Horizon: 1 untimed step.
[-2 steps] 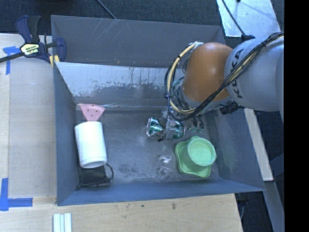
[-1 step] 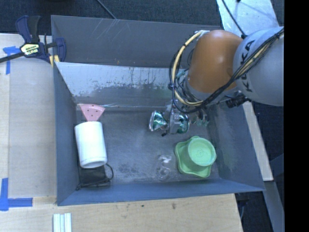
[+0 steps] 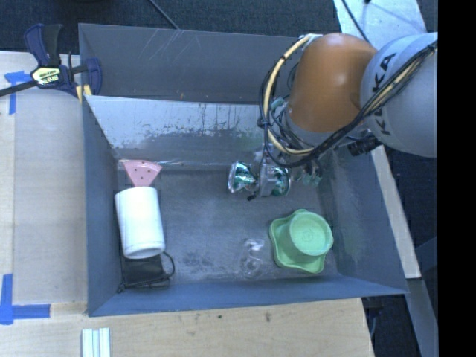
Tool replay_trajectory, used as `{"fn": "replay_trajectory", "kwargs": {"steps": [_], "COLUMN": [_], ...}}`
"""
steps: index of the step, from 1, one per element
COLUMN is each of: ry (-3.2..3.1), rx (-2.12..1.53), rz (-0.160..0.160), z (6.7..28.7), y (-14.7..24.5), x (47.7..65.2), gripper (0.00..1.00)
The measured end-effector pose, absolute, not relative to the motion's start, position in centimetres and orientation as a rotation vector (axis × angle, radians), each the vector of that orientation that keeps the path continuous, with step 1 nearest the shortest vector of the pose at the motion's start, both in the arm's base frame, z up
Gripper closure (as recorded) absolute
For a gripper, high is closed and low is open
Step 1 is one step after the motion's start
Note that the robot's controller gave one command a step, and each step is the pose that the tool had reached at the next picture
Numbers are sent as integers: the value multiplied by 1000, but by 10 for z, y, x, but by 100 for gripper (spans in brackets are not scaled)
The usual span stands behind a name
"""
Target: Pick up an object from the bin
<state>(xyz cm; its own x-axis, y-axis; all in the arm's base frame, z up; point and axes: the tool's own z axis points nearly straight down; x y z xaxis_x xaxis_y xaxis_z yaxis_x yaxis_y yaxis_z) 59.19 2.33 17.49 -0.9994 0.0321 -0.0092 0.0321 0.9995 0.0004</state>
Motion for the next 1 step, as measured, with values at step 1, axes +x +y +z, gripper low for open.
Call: {"fn": "replay_trajectory", "kwargs": {"steps": [1], "ry": [3145], "rx": [-3], "rz": [0], "z": [216], "y": [22], "x": [595], "gripper": [100]}}
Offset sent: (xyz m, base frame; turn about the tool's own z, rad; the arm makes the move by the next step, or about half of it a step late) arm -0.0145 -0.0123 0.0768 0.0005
